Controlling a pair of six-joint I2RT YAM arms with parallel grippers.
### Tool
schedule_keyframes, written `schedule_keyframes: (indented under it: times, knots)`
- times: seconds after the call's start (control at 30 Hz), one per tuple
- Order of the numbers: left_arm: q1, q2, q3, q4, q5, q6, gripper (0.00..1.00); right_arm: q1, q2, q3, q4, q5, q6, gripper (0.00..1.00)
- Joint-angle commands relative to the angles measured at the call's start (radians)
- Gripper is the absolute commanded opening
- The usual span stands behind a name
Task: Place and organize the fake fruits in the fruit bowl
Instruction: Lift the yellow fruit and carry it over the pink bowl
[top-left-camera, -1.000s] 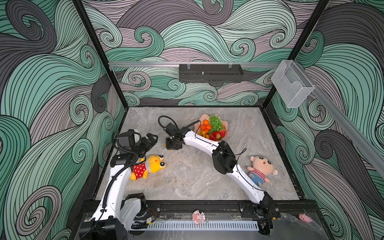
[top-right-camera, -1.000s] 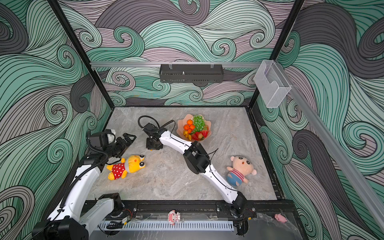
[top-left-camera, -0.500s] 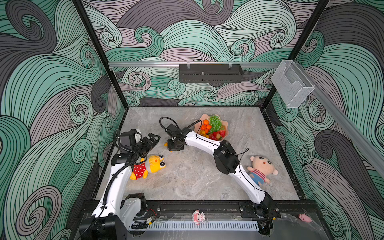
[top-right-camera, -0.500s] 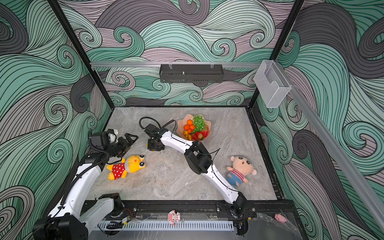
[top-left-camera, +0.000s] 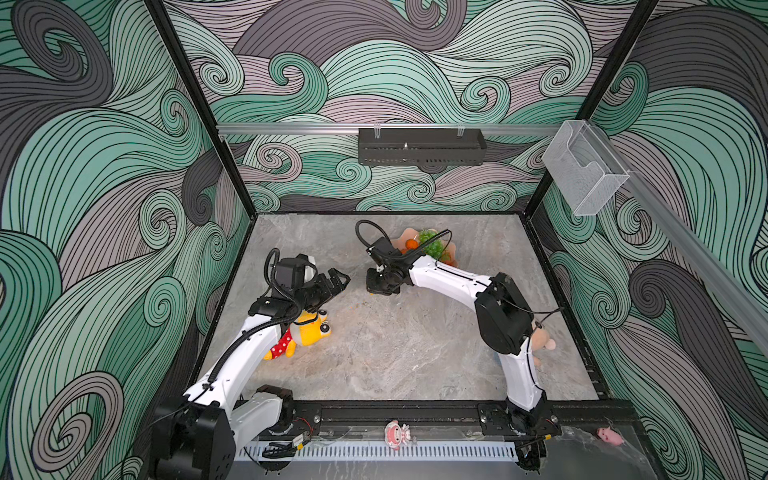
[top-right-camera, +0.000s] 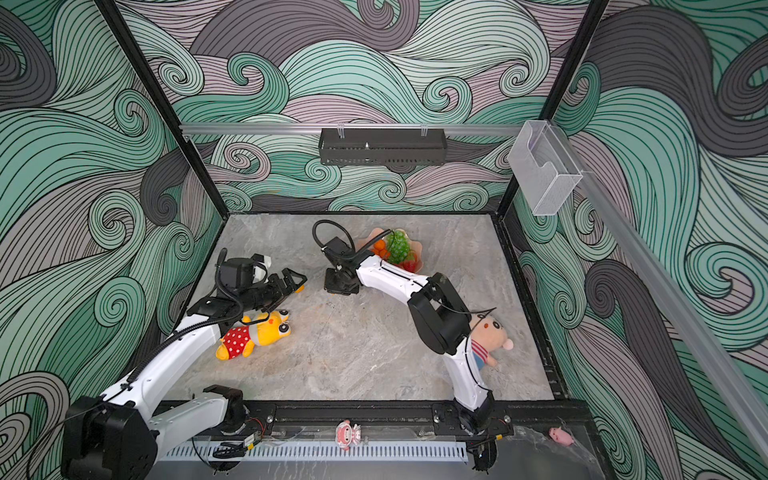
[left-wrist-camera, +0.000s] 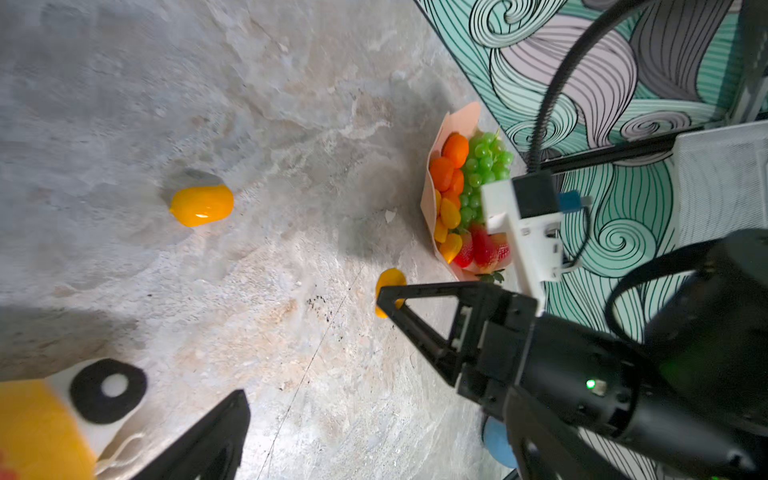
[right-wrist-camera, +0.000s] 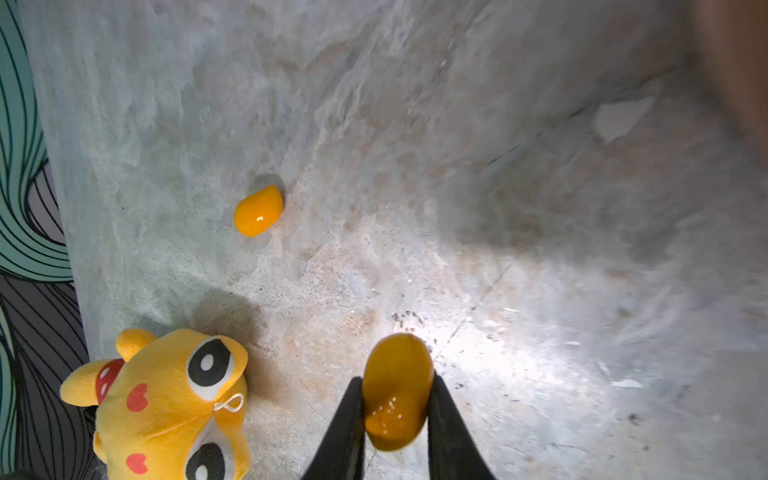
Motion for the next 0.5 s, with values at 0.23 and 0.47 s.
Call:
schedule_keyframes:
  times: [0.23,0.47]
  knots:
    - [-0.135,0.183,0.184,0.106,-0.082,-0.006,0.99,-0.168,-0.12,-0.081,-0.017,0.05,-0.157,0.22]
    - [-0.176,0.275,0.261,0.117,-0.087,0.008,0.99,-0.236,-0.059,-0.008,-0.054,0.024,-0.227,0.22]
